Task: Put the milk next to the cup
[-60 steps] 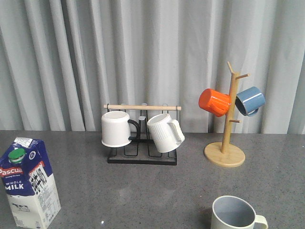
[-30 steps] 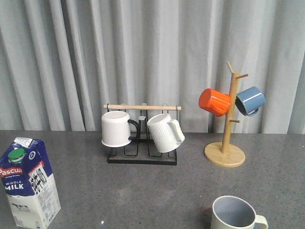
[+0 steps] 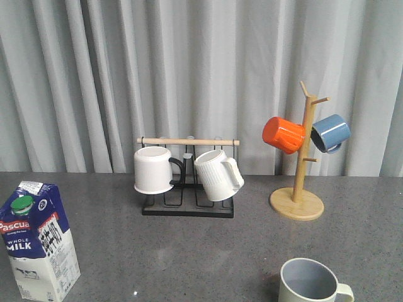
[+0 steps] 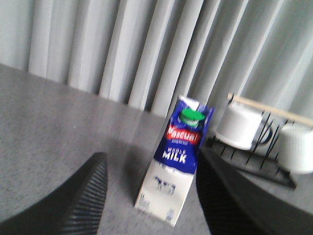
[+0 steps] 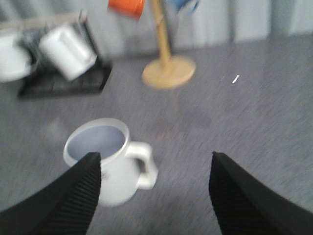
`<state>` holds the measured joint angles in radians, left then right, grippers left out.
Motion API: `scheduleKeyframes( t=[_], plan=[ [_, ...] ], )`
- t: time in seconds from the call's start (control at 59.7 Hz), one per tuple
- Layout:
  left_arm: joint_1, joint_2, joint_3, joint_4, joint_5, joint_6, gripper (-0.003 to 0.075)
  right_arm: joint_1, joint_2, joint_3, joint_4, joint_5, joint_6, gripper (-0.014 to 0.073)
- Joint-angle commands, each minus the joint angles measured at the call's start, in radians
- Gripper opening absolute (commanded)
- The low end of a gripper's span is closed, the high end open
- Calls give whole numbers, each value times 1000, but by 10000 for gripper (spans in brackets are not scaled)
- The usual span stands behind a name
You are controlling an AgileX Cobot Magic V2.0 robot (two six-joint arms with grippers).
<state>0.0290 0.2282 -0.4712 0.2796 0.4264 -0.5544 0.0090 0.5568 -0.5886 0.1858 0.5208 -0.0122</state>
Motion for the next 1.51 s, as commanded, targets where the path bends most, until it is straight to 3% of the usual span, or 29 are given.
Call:
scheduleKeyframes(
  t=[0.0, 0.117, 0.218, 0.636, 1.105, 1.49],
  plan=[
    [-1, 87, -78, -112, -17, 153, 398, -5, 125, -37, 182, -13, -191, 463],
    [-1, 149, -89, -231, -13, 276, 390, -6, 251, -37, 234, -13, -265, 463],
    [-1, 168, -89, -280, -13, 304, 384, -6, 349, -37, 237, -48, -292, 463],
    [-1, 168, -89, -280, -13, 304, 376, -6, 562, -37, 248, -197, -355, 463],
    [-1, 168, -89, -280, -12, 304, 376, -5, 675, -41, 477, -292, -569, 463],
    [-1, 168, -89, -280, -9, 304, 376, -5, 748, -61, 502, -340, -618, 463]
  ],
)
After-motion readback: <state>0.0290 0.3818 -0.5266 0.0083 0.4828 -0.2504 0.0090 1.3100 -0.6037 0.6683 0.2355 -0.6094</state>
